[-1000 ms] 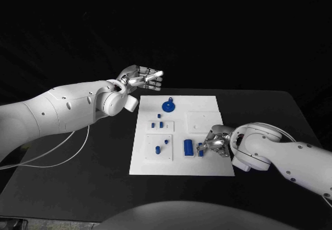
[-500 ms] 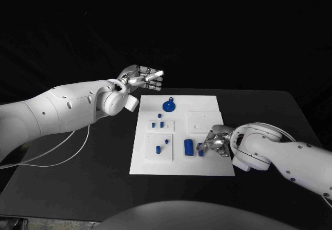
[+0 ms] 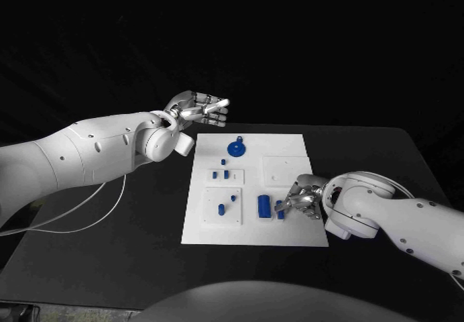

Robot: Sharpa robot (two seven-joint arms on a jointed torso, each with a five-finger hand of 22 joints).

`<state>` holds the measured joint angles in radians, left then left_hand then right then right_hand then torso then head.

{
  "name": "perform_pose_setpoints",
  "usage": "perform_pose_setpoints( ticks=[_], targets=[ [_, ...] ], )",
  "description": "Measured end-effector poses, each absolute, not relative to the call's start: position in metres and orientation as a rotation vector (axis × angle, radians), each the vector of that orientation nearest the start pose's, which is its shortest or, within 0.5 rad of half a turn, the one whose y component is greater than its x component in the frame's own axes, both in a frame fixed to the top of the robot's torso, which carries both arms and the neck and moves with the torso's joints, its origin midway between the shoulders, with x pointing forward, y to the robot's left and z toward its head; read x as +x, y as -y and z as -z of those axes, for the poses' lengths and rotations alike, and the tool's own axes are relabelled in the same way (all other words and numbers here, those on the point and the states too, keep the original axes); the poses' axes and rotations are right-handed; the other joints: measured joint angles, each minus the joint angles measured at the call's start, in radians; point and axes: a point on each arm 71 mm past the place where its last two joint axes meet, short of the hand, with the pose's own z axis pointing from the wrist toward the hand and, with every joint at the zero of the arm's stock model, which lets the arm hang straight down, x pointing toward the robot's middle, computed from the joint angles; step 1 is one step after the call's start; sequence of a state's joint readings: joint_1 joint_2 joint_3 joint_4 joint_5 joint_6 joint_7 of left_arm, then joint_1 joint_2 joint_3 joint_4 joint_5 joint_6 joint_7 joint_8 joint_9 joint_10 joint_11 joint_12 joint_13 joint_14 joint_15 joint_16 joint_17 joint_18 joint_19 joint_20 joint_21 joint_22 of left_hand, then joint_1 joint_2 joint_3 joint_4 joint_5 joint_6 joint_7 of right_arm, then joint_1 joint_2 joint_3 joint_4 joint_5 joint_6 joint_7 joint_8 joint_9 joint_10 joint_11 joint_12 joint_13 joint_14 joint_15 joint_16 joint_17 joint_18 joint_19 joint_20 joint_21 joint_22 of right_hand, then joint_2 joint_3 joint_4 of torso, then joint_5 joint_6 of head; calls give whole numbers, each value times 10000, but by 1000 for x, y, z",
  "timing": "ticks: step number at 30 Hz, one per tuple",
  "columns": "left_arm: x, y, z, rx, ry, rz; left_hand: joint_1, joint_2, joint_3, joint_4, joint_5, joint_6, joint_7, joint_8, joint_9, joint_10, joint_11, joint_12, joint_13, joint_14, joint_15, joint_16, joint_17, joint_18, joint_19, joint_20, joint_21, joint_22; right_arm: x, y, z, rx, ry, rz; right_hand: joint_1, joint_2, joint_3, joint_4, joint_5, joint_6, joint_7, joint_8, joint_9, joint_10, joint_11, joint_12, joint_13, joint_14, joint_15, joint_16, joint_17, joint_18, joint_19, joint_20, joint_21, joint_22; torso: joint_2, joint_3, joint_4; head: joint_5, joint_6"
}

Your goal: Assemble the parts on the task board

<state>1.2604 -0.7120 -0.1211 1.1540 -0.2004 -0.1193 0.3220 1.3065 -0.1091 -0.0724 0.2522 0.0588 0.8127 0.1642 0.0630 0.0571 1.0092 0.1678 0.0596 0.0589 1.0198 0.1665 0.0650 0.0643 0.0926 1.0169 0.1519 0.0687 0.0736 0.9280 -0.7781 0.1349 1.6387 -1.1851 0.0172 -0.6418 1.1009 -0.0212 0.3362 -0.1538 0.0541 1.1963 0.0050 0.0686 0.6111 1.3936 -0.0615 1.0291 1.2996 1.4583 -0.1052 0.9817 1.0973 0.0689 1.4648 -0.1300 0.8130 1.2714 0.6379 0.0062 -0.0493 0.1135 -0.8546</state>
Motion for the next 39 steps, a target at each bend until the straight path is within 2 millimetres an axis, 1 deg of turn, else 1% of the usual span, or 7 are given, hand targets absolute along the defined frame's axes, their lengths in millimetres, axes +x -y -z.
perform_pose_setpoints(
  ticks=[5, 11, 16, 18, 24, 35, 39],
  targets=[
    [549, -245, 197, -8955, -15849, 13597, 0, 0, 0, 0, 0, 0, 0, 0, 0, 0, 0, 0, 0, 0, 0, 0, 0, -1, 0, 0, 0, 0, 423, 161, 272, 2671, -23413, -4832, 14, -7, -180, 126, 0, 39, 26, -23, -8, 2, 0, 0, 5, 0, 0, -40, 17, 0, 0, 0, 0, 0, 1, 2, -1, -2, -5],
    [549, -245, 197, -8958, -15855, 13590, 0, 0, 0, 0, 0, 0, 0, 0, 0, 0, 0, 0, 0, 0, 0, 0, 0, 0, 0, 0, 0, 0, 421, 164, 276, 2753, -23457, -4736, -306, -233, -1094, 421, -38, 82, 54, -66, -204, 4, -69, 0, 5, 0, 0, -40, 36, 1, 0, 0, 0, 0, 4, 8, -2, -12, -12],
    [549, -246, 197, -8961, -15858, 13583, 0, 0, 0, 0, 0, 0, 0, 0, 0, 0, 0, 0, 0, 0, 0, 0, 0, -1, 0, 0, 0, 0, 421, 165, 276, 2784, -23443, -4767, -485, -135, -2117, 684, -38, 99, 71, -58, -52, 42, -31, 0, 19, -1, 0, -40, 66, 0, 0, 0, 0, 1, 5, 8, -1, -12, -12],
    [549, -246, 197, -8961, -15861, 13583, 0, 0, 0, 0, 0, 0, 0, 0, 0, 0, 0, 0, 0, 0, 0, 0, 0, 0, 0, 0, 0, 0, 420, 165, 276, 2801, -23422, -4787, -335, 96, -3004, 849, -37, 99, 71, -58, 58, 42, -31, 0, 28, -1, 1, -40, 83, -1, 0, 0, 0, 1, 6, 8, -3, -12, -12],
    [549, -246, 197, -8960, -15868, 13584, 0, 0, 0, 0, 0, 0, 0, 0, 0, 0, 0, 0, 0, 0, 0, 0, 0, -1, 0, 0, 0, 0, 419, 168, 276, 2838, -23358, -4880, -345, 242, -3936, 1138, -37, 99, 71, -58, 129, 41, -31, 0, 38, -1, 1, -40, 111, 0, 0, 0, 0, -25, 8, 13, -3, -17, -6],
    [549, -246, 197, -8965, -15875, 13575, 0, 0, 0, 0, 0, 0, 0, 0, 1, 0, 0, 0, 0, 0, 0, 0, 0, 0, 0, 0, 0, 0, 417, 176, 275, 2853, -23307, -5049, -271, 165, -4128, 1299, -37, 99, 71, -58, 128, 40, -30, 0, 38, -2, 2, -72, 112, -1, 0, 0, 0, -24, 6, 16, -3, -33, -28],
    [549, -246, 197, -8965, -15877, 13572, 0, 0, 0, 0, 0, 0, 0, 0, 1, 0, 0, 0, 0, 0, 0, 0, 0, 0, 0, 0, 0, 0, 415, 178, 275, 2812, -23365, -5122, 181, 145, -3832, 1035, -37, 99, 71, -58, 139, 40, -30, 0, 37, -2, 2, -72, 117, -1, 0, 0, 0, -24, 2, 7, -3, -25, -35]
  ],
)
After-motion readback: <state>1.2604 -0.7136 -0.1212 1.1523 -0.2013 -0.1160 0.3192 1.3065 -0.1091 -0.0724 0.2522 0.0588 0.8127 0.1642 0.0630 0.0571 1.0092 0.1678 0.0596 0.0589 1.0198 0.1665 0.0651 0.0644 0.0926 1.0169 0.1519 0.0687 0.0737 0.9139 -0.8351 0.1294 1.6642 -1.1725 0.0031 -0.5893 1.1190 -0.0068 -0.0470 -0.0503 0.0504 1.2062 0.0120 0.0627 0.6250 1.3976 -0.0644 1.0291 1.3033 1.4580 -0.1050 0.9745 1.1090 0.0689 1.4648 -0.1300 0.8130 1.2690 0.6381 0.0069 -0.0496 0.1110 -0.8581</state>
